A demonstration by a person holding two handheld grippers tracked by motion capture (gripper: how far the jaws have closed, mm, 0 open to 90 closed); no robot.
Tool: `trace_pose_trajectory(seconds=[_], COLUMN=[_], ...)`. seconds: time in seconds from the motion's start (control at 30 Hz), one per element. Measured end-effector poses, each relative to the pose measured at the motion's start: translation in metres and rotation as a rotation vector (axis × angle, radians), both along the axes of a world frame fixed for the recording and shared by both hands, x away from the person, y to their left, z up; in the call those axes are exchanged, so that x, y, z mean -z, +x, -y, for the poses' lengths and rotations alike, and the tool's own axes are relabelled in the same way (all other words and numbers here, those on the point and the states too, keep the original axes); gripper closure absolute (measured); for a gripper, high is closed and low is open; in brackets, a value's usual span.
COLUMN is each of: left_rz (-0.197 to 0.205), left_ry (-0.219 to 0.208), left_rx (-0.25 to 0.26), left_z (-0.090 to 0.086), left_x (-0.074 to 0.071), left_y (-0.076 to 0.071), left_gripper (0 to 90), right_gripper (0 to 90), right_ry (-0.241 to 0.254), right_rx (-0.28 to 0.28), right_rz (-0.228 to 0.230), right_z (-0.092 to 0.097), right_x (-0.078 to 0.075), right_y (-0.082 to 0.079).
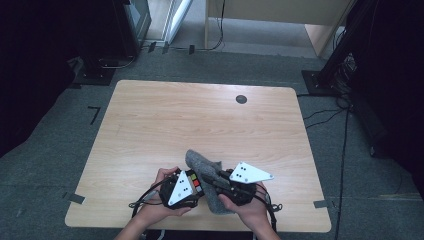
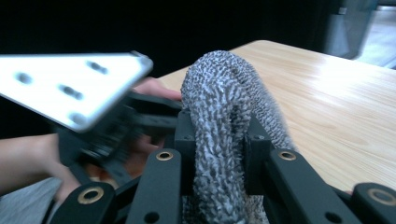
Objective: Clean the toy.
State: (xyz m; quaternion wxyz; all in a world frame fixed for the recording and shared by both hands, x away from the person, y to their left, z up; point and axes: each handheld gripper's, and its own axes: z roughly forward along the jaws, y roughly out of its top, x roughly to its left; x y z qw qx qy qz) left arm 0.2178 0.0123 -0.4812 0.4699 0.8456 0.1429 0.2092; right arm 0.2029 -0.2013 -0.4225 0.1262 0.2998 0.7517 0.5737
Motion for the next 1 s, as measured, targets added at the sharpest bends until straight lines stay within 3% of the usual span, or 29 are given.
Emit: trace_pose_trajectory(seconds=[0.1,0.17,0.23,0.3,0.37,0.43,0.5,0.57,0.63,0.67,0.77,0.87,1.0], left_rz=[-0.009,0.005,-0.002,-0.017,-0.019,-0.018,-0.021,-0.022,-0.023,-0.02,-0.012,-0.016,-0.011], left_ry=[-0.047,-0.024,-0.014,-0.027,-0.046,-0.056,-0.069,-0.076,-0.078,-0.075,-0.061,-0.059,-0.04], left_rx=[0.008,-0.006,-0.015,-0.018,-0.012,-0.011,-0.024,-0.036,-0.036,-0.033,-0.028,-0.051,-0.063], left_z=[-0.003,-0.003,-0.002,-0.001,-0.001,-0.003,-0.007,-0.008,-0.005,-0.003,-0.003,-0.005,0.002], left_x=[-0.006,-0.004,-0.001,-0.001,-0.002,-0.003,-0.005,-0.005,-0.004,-0.004,-0.005,-0.005,-0.002], left_y=[-0.001,0.0,0.001,0.002,0.001,0.002,0.004,0.005,0.004,0.003,0.001,0.004,0.002], left_gripper=[34.4,34.4,34.3,34.4,34.4,34.4,34.4,34.4,34.4,34.3,34.4,34.4,34.4], right_gripper=[74.3,74.3,74.3,74.2,74.1,74.1,74.1,74.1,74.0,73.8,73.6,73.4,72.8], right_ry=[-0.047,0.001,-0.02,0.0,-0.011,-0.006,-0.006,0.015,0.017,0.02,-0.039,-0.063,-0.078], right_rx=[0.051,0.085,0.107,0.076,0.046,0.05,0.102,0.12,0.107,0.074,0.05,0.126,0.115], right_rz=[0.0,-0.045,-0.048,-0.053,-0.035,-0.038,-0.053,-0.069,-0.062,-0.055,-0.011,-0.008,-0.009], right_z=[0.001,0.011,0.013,0.009,0.003,0.003,0.01,0.015,0.012,0.008,-0.002,0.004,0.0], right_x=[0.008,0.014,0.016,0.015,0.014,0.013,0.014,0.017,0.015,0.014,0.011,0.013,0.018], right_y=[0.004,0.01,0.012,0.009,0.005,0.005,0.01,0.012,0.01,0.007,0.0,0.005,0.004])
